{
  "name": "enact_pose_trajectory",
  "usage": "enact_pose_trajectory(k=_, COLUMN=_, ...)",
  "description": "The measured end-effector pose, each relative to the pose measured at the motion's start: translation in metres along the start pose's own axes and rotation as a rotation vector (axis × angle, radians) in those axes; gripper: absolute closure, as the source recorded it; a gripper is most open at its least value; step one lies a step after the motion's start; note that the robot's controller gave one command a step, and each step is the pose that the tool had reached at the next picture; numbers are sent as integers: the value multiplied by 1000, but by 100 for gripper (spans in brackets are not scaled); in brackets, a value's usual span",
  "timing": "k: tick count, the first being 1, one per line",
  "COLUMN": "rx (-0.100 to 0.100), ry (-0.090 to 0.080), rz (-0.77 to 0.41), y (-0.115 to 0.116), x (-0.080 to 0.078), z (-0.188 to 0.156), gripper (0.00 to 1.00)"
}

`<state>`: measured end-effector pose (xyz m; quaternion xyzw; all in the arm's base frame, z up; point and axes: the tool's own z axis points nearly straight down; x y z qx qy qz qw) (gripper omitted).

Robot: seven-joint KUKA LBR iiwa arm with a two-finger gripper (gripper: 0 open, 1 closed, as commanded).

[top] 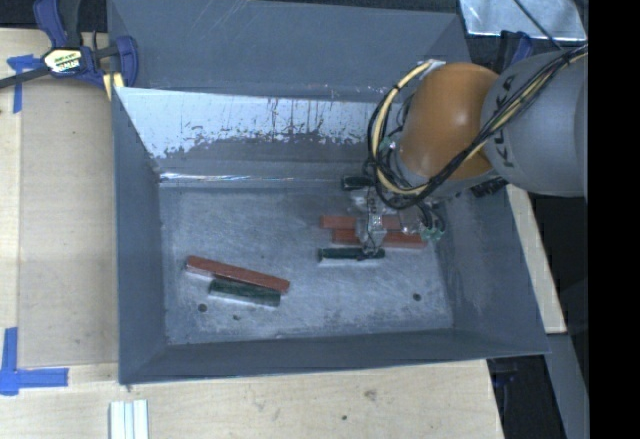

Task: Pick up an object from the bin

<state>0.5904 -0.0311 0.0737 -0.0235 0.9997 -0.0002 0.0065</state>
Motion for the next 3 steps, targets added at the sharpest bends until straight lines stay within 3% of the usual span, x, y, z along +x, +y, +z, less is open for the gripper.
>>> enact_pose_trajectory(k=3, rx=0, ry=7, rz=0, y=0, x=0, z=-9, gripper=100)
